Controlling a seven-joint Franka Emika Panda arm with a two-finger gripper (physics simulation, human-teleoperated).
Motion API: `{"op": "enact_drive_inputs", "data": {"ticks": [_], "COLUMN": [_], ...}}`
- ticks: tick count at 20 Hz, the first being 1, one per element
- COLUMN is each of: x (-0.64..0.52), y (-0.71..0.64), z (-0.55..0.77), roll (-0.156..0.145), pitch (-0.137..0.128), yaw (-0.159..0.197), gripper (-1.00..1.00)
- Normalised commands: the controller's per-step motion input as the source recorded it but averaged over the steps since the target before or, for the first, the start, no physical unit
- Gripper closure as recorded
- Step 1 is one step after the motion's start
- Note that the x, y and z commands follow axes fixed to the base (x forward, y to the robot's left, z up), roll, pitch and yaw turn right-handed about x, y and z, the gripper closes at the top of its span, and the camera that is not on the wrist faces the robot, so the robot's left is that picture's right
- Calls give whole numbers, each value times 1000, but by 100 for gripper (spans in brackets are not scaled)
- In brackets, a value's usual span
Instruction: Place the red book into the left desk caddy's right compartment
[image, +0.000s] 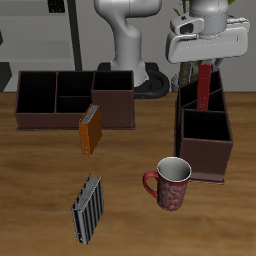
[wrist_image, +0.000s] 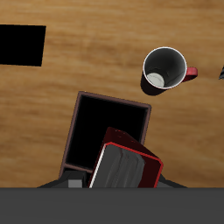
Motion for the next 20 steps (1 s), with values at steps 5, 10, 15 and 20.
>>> {"op": "enact_drive_inputs", "data": {"ticks": [5,10,15,20], "x": [180,145,80,33], "y": [191,7,2,-6], "z": [-21,18,-33,-96], "roll": [5,-17,-2,-3], "pitch": [-24,-13,7,8], "yaw": [30,-21,-8,-2], "gripper": [100,100,100,100]}}
